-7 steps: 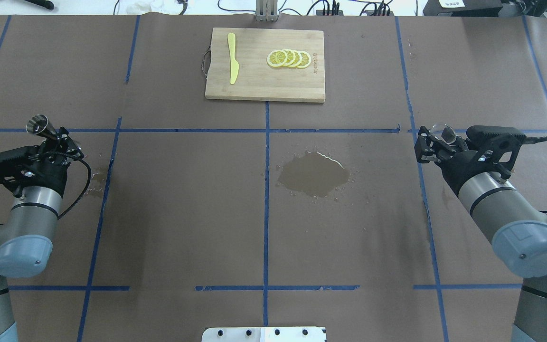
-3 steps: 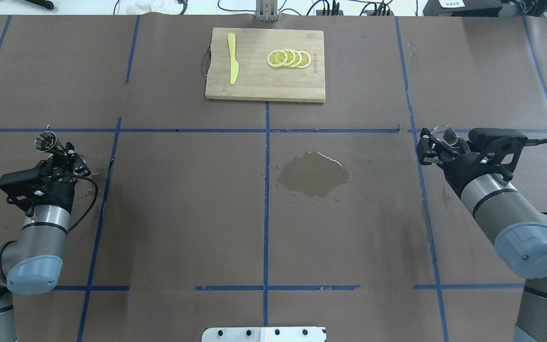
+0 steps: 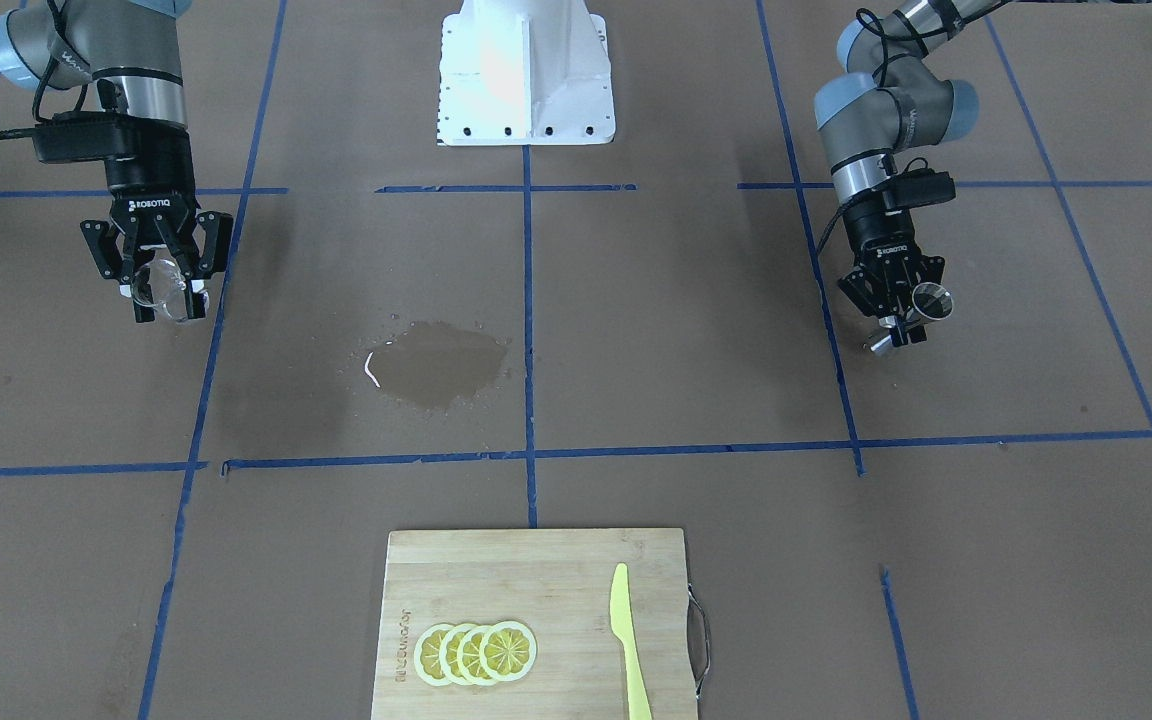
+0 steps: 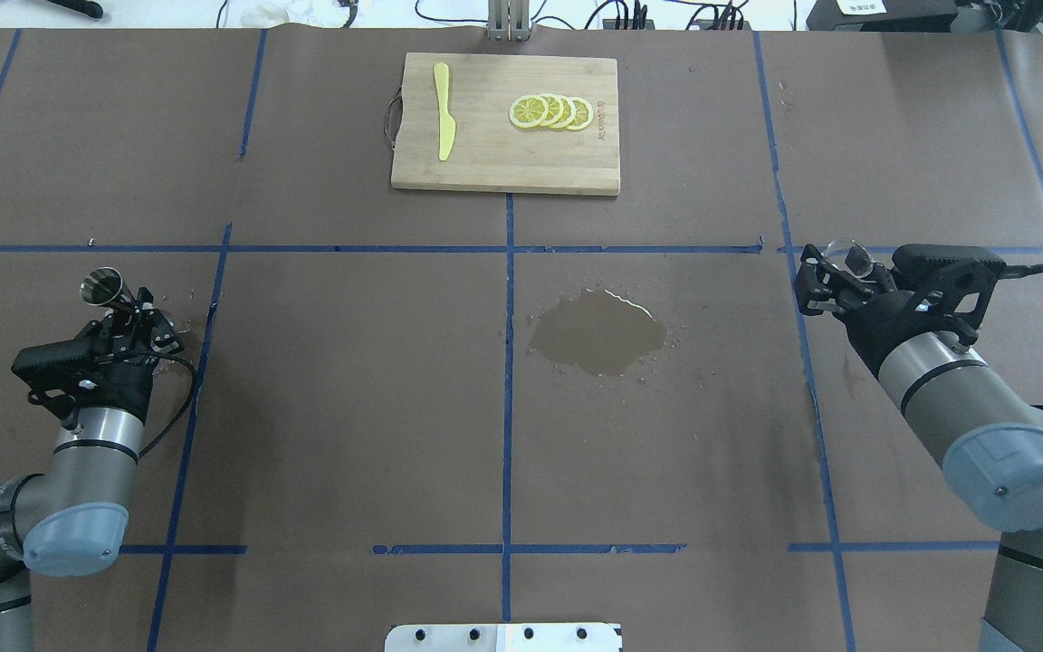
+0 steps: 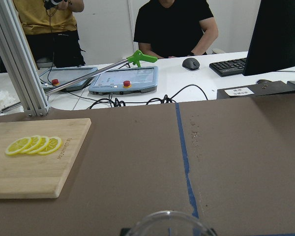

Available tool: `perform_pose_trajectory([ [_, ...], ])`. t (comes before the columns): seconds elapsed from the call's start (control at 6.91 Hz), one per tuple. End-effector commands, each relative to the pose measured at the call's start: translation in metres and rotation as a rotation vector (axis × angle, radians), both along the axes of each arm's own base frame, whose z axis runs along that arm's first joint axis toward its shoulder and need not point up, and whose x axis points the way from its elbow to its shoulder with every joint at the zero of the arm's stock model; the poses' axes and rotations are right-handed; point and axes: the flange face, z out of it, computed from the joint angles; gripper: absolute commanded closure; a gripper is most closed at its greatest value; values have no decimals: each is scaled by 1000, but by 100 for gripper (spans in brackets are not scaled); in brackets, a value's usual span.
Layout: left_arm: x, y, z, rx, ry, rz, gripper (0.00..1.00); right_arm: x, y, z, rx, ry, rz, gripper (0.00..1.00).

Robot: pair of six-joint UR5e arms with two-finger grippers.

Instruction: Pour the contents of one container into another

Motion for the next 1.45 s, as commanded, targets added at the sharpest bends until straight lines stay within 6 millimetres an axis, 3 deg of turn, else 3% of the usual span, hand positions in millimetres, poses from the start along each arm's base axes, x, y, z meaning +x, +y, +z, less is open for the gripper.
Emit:
perform_pose_trajectory([
  [0.0,4,3,1,-1,-3,7,75,0,0,0,0,1,0,100],
  [0.29,6,4,0,0,-1,12,57,-2,-1,7,-6,12,1,100],
  [0.72,9,5,-2,2,3,15,45,-2,-1,7,-5,11,2,100],
  [0.87,9,6,-1,1,0,17,9,-2,-1,8,-6,14,2,100],
  [1.01,9,6,-2,1,3,17,0,-3,-1,8,-6,13,0,100],
  [1.3,8,5,-3,2,5,16,0,-4,0,8,-7,13,-1,100],
])
